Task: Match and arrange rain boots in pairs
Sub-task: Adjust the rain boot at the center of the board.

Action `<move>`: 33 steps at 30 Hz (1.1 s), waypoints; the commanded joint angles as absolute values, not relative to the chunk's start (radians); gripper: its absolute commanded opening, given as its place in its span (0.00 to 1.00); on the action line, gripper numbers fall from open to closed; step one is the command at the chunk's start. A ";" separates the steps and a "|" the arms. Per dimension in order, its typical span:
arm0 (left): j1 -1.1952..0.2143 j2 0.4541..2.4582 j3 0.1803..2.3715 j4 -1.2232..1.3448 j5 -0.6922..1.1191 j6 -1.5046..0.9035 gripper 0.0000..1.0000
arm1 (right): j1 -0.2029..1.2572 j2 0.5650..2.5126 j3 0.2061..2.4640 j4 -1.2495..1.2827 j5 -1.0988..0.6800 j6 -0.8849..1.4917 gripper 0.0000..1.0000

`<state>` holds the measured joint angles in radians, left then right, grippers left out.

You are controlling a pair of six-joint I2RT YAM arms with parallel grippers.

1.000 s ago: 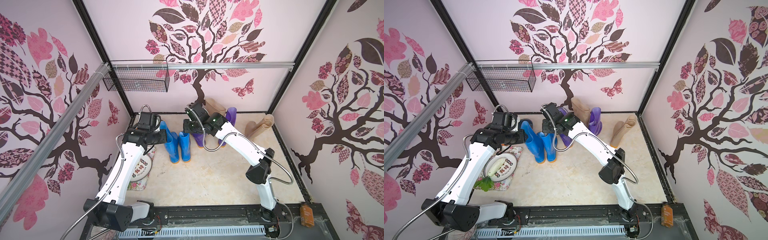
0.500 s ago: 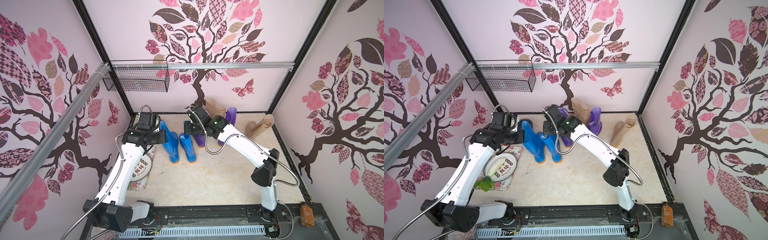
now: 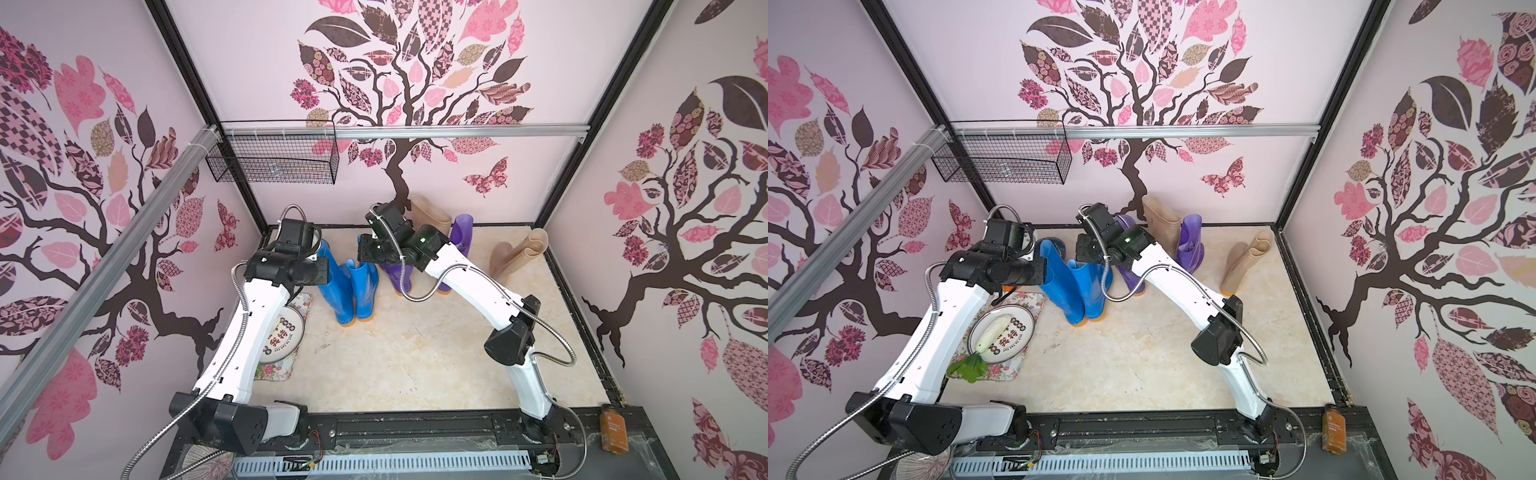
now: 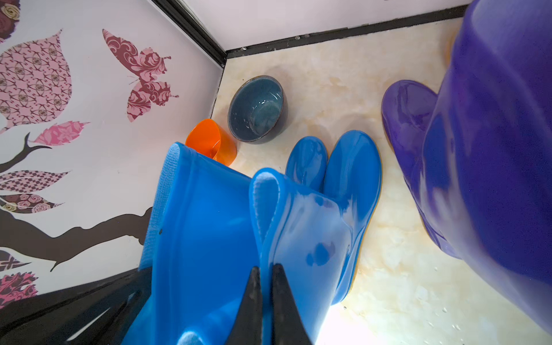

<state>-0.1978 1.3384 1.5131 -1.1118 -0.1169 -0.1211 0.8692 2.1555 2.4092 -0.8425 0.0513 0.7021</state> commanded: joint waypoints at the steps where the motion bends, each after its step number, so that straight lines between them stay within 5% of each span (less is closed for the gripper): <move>1: -0.202 1.340 1.587 -1.091 -0.158 -0.081 0.00 | 0.875 2.149 2.390 -0.767 0.035 0.794 0.00; 17: -0.237 1.273 1.490 -1.061 -0.083 -0.191 0.00 | 0.874 2.085 2.250 -0.676 0.057 0.831 0.00; 22: -0.237 1.280 1.493 -1.089 -0.103 -0.179 0.04 | 0.874 2.079 2.248 -0.685 0.067 0.809 0.12; 28: -0.238 1.247 1.499 -1.089 -0.107 -0.189 0.25 | 0.874 2.034 2.222 -0.696 0.139 0.743 0.51; 33: -0.237 1.230 1.514 -1.092 -0.108 -0.194 0.33 | 0.875 1.993 2.202 -0.688 0.167 0.703 0.66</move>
